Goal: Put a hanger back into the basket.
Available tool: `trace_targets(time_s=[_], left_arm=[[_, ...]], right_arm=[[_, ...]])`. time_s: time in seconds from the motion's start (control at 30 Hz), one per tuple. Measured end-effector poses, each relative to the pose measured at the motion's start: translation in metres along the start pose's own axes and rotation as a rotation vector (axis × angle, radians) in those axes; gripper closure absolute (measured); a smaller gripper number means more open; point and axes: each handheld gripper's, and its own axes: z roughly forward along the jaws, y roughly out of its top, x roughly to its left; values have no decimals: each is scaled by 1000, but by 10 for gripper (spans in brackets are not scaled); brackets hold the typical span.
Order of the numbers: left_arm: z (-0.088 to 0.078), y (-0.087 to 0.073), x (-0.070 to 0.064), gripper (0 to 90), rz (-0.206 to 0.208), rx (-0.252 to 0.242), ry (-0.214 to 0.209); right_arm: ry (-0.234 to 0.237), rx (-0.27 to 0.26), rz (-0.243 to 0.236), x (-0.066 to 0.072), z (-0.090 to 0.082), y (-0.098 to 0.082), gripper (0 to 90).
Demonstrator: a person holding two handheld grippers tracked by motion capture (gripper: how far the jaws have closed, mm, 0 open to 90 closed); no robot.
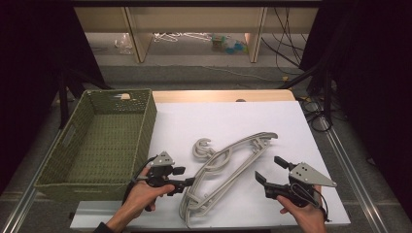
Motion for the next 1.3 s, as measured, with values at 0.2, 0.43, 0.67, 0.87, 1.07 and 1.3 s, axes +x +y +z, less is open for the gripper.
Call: trace_targets(time_s=[0.2, 0.43, 0.67, 0.87, 1.07, 1.3], left_arm=[[16, 11, 0, 518, -19, 68, -23], [34, 17, 5, 590, -4, 128, -2], [50, 21, 9, 600, -30, 168, -12], [52, 24, 11, 613, -56, 175, -13], [49, 26, 11, 639, -71, 181, 1], [50, 25, 12, 773, -128, 152, -30]], right_arm=[[-4, 7, 3, 1, -1, 1, 179], [-4, 7, -5, 2, 1, 1, 186], [-4, 10, -2, 1, 1, 0, 193], [2, 11, 2, 1, 2, 1, 202], [-3, 28, -7, -1, 1, 1, 210], [-5, 27, -8, -1, 1, 2, 217]])
